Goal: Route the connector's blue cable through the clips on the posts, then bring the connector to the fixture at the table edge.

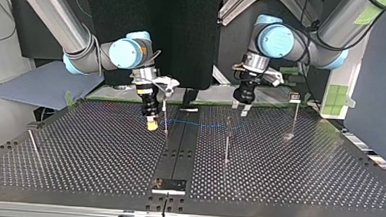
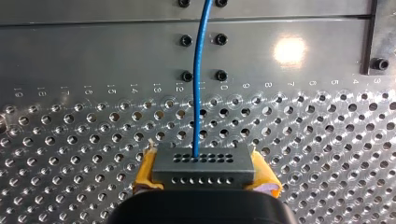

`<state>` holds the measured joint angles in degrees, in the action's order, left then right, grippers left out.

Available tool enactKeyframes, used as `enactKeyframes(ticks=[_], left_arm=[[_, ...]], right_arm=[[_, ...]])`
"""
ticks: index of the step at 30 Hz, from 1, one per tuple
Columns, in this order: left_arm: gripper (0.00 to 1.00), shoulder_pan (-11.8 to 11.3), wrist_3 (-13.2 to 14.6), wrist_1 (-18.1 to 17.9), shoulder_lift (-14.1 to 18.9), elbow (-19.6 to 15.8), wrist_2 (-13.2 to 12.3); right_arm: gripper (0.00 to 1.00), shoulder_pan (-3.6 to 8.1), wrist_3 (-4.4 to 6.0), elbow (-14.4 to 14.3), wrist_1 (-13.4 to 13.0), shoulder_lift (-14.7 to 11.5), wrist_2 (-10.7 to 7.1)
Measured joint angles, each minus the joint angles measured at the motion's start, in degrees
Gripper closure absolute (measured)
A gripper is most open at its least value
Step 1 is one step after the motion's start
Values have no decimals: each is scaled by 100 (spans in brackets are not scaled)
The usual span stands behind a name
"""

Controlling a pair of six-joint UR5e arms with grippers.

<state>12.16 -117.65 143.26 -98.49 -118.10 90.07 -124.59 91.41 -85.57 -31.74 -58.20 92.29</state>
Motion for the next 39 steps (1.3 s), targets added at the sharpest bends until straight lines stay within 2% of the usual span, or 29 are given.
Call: enactKeyframes(ticks=[5, 10, 16, 29, 39], left_arm=[[2, 8, 63, -48, 228, -24, -25], [2, 43, 289, 26, 404, -25, -29], [2, 66, 596, 139, 438, -26, -9], [2, 161, 1188, 234, 441, -27, 198], [2, 184, 1248, 248, 441, -28, 233]], right_arm=[[100, -16, 11, 1, 0, 1, 0], [100, -28, 24, 1, -2, 2, -6], [100, -40, 35, 1, -4, 2, -26], [100, -43, 44, 0, 63, 1, -43], [100, -43, 46, 0, 91, 2, -43]])
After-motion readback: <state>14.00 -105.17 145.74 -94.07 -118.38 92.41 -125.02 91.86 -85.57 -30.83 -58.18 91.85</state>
